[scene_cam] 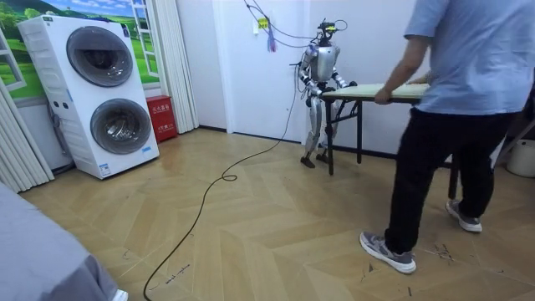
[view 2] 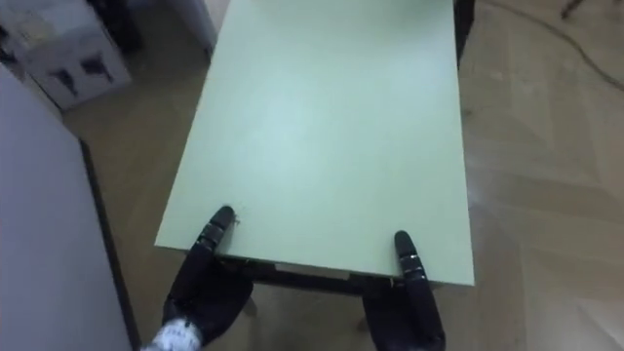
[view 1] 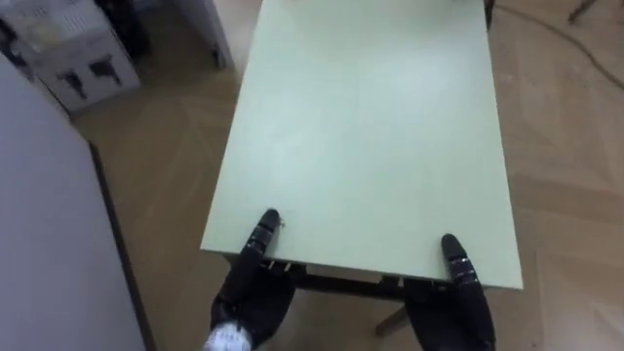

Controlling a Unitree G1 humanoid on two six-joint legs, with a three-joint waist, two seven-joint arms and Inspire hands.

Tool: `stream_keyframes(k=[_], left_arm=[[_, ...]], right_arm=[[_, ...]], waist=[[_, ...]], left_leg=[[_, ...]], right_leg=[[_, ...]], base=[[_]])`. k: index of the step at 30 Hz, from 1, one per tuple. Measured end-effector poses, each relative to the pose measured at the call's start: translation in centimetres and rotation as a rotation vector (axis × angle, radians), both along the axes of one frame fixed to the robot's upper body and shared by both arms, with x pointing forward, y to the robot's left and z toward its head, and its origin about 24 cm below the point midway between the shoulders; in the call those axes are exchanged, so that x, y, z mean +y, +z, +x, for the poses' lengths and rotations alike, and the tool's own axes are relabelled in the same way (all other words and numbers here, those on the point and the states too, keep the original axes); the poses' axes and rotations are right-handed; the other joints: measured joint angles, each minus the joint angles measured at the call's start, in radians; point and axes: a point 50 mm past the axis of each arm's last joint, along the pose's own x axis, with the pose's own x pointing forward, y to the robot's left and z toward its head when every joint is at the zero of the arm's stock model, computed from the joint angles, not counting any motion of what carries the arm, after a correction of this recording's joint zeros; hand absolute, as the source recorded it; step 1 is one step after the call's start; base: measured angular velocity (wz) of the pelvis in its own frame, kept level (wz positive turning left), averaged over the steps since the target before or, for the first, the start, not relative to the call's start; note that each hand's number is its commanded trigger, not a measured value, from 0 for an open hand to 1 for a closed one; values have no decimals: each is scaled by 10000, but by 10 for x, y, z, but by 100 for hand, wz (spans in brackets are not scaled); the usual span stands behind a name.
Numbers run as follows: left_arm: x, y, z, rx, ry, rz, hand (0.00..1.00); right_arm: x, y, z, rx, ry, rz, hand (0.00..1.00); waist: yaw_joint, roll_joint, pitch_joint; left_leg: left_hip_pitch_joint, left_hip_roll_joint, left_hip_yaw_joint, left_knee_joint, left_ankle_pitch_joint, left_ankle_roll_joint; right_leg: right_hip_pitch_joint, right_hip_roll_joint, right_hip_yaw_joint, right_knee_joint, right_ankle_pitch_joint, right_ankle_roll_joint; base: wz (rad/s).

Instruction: Move table with human

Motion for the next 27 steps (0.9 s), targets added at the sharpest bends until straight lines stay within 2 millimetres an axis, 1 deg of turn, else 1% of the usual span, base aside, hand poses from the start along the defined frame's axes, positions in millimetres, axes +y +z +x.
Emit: stream_keyframes(k=[1,3,4,6,7,8,9,11,13,15,16,17,18,19,20,22,23,24,25,27], left_arm=[[0,0,-1,13,5,-11,100],[0,-1,-3,137,28,14,100],[0,-1,-3,162,37,24,100],[0,-1,-2,159,76,13,100],[0,-1,-2,151,95,-3,100],[0,0,-2,95,145,-19,100],[0,1,-2,40,189,-31,100],[2,3,-1,-18,261,-19,100],[4,4,0,-95,330,20,100],[5,5,0,-145,412,39,100],[5,5,1,-151,420,32,100],[5,5,1,-141,440,19,100],[5,5,1,-112,456,22,100],[5,4,1,-78,481,6,100],[5,4,0,-54,481,2,100],[5,3,0,48,509,23,100],[5,3,-1,141,534,29,100],[4,2,-1,212,545,1,100],[4,2,-1,236,535,2,100],[3,1,-2,301,519,12,100]], right_arm=[[0,0,0,6,15,-16,100],[0,0,0,118,70,-51,100],[0,-1,0,140,76,-46,100],[0,0,2,115,98,-66,100],[0,1,3,90,107,-72,100],[0,2,6,8,143,-91,100],[0,2,7,-35,159,-84,100],[2,3,8,-77,215,-65,100],[4,4,10,-136,297,-34,100],[5,5,14,-179,369,-34,100],[5,5,15,-177,383,-54,100],[5,6,16,-175,398,-74,100],[5,6,17,-147,405,-81,100],[5,6,18,-126,414,-98,100],[5,7,18,-116,419,-107,100],[5,7,20,-49,488,-180,100],[5,8,22,10,530,-237,100],[4,8,24,18,550,-296,100],[4,9,25,13,556,-317,100],[3,9,26,36,577,-362,100]], waist=[[111,-12,-3],[342,-29,3],[423,-41,3],[555,-80,10],[659,-87,11],[732,-91,9],[788,-99,14],[860,-103,13],[937,-103,13],[881,-106,12],[862,-105,11],[780,-102,11],[728,-101,11],[672,-98,12],[671,-92,13],[728,-79,19],[741,-33,23],[819,62,21],[872,91,18],[954,142,3]], left_leg=[[45,10,-43,-65,11,-14],[313,5,-292,-275,39,-35],[373,5,-334,-321,42,-41],[492,-32,-561,-420,52,-59],[503,-34,-601,-428,55,-64],[481,-43,-699,-427,64,-77],[466,-105,-882,-439,85,-95],[445,-156,-1072,-439,109,-109],[334,-170,-1153,-421,149,-122],[191,-148,-1035,-401,241,-109],[142,-132,-990,-385,257,-97],[42,-82,-828,-335,274,-68],[-42,47,-462,-333,300,-19],[-116,121,-159,-346,327,35],[-146,132,-108,-343,334,62],[-223,89,-177,-296,327,115],[-228,2,-290,-280,317,162],[-230,-28,-299,-254,285,220],[-228,-55,-306,-255,284,241],[-223,-210,-400,-270,312,337]], right_leg=[[103,79,1,-165,52,14],[664,211,-162,-754,220,37],[784,236,-193,-882,255,41],[1155,306,-314,-1300,356,24],[1217,318,-364,-1375,383,17],[1286,322,-540,-1470,427,-10],[1364,311,-720,-1529,437,-11],[1435,299,-902,-1533,436,-11],[1488,293,-1138,-1633,440,-17],[1518,238,-1613,-1690,441,-20],[1518,228,-1701,-1691,440,-20],[1526,208,-1849,-1692,433,-26],[1538,188,-1974,-1688,432,-24],[1538,160,-2026,-1684,416,-1],[1532,159,-2043,-1673,407,13],[1503,151,-2042,-1644,386,49],[1479,109,-2043,-1586,342,112],[1355,45,-1980,-1355,311,128],[1288,-6,-1920,-1205,289,136],[1076,-230,-1827,-677,180,210]], base=[[9],[25],[26],[29],[25],[31],[36],[37],[36],[55],[54],[54],[68],[57],[44],[24],[19],[16],[9],[19]])
